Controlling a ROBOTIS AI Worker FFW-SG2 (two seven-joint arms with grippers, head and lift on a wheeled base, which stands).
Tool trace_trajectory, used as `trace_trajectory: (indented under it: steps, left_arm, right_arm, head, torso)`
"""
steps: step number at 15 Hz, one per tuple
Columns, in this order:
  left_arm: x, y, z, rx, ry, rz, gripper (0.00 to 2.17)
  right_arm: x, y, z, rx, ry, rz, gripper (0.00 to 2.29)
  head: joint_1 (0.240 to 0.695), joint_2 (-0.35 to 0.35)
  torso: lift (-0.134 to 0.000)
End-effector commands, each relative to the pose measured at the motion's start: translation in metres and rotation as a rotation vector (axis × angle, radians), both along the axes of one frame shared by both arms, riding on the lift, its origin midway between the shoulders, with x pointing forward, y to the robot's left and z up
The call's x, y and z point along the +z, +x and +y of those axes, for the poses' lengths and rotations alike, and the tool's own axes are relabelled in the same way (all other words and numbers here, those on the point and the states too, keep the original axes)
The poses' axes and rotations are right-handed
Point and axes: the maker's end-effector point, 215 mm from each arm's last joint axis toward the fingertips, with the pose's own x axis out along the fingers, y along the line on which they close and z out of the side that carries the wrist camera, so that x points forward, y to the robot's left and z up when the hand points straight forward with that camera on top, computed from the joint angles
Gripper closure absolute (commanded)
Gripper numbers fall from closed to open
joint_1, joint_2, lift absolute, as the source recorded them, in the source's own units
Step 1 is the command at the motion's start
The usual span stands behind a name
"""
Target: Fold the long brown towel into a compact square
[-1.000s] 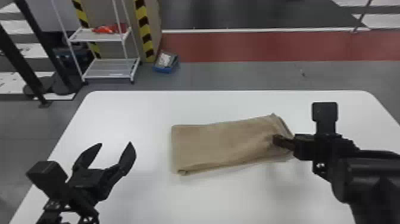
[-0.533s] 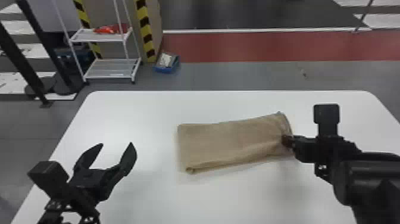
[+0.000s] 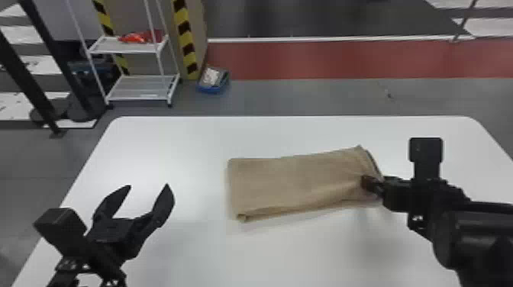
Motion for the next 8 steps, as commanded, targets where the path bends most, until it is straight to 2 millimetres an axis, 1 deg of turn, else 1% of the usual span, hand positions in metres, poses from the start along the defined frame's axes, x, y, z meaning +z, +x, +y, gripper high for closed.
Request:
trace_trajectory:
  steps: [1, 4, 5, 6, 8]
  left_arm:
    - [0.0001, -0.0003, -0.0001, -0.001, 0.0, 0.0, 0.07]
    - [0.0, 0.0001, 0.0, 0.0, 0.0, 0.0, 0.07]
    - [0.0, 0.0001, 0.0, 0.0, 0.0, 0.0, 0.07]
    - [0.0007, 0.0007, 0.0, 0.0, 0.0, -0.002, 0.07]
    - [-0.0002, 0.001, 0.0005, 0.0, 0.001, 0.0, 0.07]
  right_arm:
    - [0.0011, -0.0004, -0.0085, -0.016, 0.009, -0.003, 0.31]
    - [0.0035, 0.0047, -0.0108, -0.018, 0.001, -0.001, 0.3]
    - [-0.0003, 0.0039, -0.009, -0.014, -0.001, 0.007, 0.31]
    - [-0.0026, 0.0035, -0.0089, -0.011, -0.006, 0.012, 0.4]
    - [-0.0002, 0.0053, -0.0057, 0.005, -0.008, 0.008, 0.79]
  head:
    - [0.695, 0.036]
    - [0.695, 0.026]
    - [0.695, 0.023]
    - [0.695, 0.023]
    - [0.695, 0.024]
  torso:
    - [-0.117]
    - [-0.117]
    - [-0.117]
    - [-0.117]
    - [-0.117]
